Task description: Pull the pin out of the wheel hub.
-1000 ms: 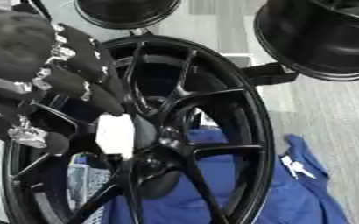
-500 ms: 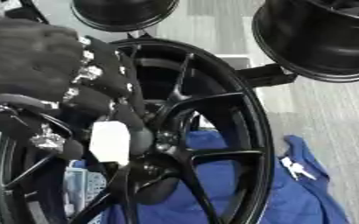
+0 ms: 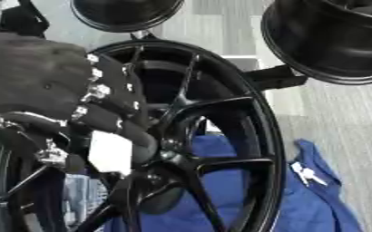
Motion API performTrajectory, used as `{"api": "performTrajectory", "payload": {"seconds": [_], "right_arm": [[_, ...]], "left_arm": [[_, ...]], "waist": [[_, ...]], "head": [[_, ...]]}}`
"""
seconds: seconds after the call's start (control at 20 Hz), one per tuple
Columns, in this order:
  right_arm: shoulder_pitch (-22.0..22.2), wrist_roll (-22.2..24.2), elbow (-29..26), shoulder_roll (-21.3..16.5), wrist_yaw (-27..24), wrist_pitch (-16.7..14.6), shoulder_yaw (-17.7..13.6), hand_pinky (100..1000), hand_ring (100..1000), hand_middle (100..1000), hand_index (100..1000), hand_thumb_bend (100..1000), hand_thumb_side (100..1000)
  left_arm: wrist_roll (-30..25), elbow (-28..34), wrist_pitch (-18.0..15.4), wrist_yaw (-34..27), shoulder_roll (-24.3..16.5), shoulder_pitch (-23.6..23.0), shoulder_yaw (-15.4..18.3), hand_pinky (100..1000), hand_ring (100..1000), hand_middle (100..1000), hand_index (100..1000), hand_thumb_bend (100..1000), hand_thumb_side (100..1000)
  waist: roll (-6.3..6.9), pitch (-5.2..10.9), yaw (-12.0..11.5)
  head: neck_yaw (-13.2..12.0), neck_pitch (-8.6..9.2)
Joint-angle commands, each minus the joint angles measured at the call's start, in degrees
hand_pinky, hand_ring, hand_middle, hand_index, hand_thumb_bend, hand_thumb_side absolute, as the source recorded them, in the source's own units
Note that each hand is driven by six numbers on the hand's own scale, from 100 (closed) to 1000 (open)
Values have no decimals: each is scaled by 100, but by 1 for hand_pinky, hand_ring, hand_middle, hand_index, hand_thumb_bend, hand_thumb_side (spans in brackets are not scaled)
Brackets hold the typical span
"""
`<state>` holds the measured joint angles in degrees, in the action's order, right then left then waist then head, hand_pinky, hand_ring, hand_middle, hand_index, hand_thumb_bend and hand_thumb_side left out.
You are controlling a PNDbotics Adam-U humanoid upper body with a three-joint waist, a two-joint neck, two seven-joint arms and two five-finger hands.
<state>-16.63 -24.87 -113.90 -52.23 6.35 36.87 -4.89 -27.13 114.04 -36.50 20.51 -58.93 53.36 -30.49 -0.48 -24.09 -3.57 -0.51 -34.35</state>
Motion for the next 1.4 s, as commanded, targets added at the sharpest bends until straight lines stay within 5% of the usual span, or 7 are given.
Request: {"api": "performTrajectory", "payload": {"seconds": [0.05,1.4], "right_arm": [[-61,-43,-69,-135,-70,-10,-34,736,598,481,688,100,337],[-66,-191,-69,-51,-323,-110,13,730,592,475,683,100,371]], "left_arm": [[-306,56,-383,72,-184,14,93,806,761,695,834,710,106],[891,56,-470,1697,-234,-368,182,764,708,608,755,709,100]], "waist": [[-8,96,2],[-35,-84,20]], "head": [[12,92],[42,251]]}}
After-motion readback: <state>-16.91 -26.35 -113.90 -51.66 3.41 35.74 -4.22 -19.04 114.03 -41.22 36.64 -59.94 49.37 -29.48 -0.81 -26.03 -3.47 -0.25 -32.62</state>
